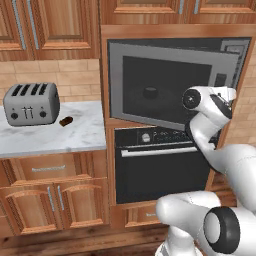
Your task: Pick the mug from the counter and place it inside the microwave. Then close the microwave.
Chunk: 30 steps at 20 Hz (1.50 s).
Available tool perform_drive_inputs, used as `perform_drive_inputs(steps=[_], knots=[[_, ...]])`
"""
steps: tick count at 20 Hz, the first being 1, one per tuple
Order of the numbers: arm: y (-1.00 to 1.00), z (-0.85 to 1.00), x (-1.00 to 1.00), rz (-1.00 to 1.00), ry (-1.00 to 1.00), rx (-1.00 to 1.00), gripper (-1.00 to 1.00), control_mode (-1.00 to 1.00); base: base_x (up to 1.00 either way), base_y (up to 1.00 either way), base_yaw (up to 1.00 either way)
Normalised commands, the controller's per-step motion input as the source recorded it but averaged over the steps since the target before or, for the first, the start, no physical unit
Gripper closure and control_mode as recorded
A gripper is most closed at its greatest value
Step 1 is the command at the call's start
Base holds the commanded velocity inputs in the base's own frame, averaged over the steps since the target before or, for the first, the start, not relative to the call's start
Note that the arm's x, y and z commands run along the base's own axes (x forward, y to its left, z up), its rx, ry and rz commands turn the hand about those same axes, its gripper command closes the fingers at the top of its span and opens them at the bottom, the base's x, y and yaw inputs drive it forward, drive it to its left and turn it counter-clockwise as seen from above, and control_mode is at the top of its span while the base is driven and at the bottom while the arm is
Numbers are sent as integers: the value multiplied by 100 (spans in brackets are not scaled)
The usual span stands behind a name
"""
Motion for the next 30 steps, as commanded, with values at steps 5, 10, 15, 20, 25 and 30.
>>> perform_drive_inputs(steps=[5, 10, 15, 20, 25, 30], knots=[[-19, 0, 57, 8, 0, 9, -100, -100, 0, 0, 0], [-15, 0, 55, 10, 0, 9, -100, -100, 0, 0, 0], [-13, 0, 58, 12, 0, 11, -100, -100, 0, 0, 0], [-12, 0, 50, 13, -5, 14, -100, -100, 0, 0, 0], [-9, 0, 42, 12, -8, 14, -100, -100, 0, 0, 0], [-8, 0, 41, 12, -6, 11, -100, -100, 0, 0, 0]])
